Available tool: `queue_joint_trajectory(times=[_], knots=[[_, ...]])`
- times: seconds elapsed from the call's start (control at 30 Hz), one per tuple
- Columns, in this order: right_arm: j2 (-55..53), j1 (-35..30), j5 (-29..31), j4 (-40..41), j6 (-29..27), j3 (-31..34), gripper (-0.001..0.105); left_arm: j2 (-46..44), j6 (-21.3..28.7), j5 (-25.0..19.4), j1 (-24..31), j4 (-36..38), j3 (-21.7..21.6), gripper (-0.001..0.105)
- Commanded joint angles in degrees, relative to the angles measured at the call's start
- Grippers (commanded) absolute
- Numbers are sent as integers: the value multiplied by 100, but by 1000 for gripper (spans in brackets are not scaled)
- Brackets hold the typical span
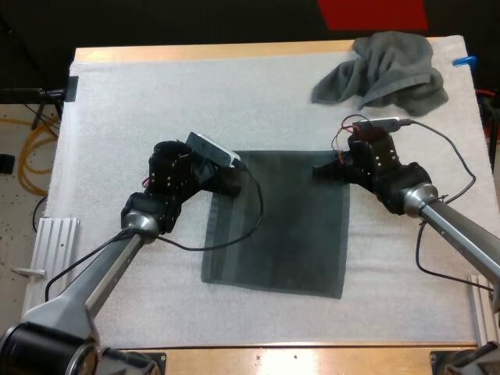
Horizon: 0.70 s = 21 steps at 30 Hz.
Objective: Pick towel from pile fold and stack
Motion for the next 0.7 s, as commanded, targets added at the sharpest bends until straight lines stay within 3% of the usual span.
queue_joint_trajectory(times=[0.0, 0.1, 0.17, 0.2, 0.27, 0.33, 0.37, 0.43, 0.67], knots=[[18, -73, -5, -155, 3, -19, 0, 27, 30, -65, 15, -321, -20, 0], [46, -153, 36, -311, 3, -19, 3, 81, 30, -307, 15, -517, -20, 2], [46, -222, 47, -527, 14, -19, 22, 79, 30, -589, 26, -578, -37, 10], [46, -251, 47, -601, 16, -19, 27, 79, 30, -599, 45, -581, -50, 13], [46, -359, 24, -709, 179, -123, 57, 79, 30, -597, 102, -580, -143, 30], [46, -461, -18, -658, 288, -287, 74, 79, 30, -597, 143, -549, -261, 42], [26, -502, -49, -562, 286, -406, 78, 79, -46, -597, 183, -532, -378, 48], [-38, -533, -34, -214, 288, -678, 78, -5, -99, -597, 201, -278, -618, 51], [-858, -535, -112, 1141, 241, -1444, 78, -979, -193, -597, 216, 1266, -1367, 51]])
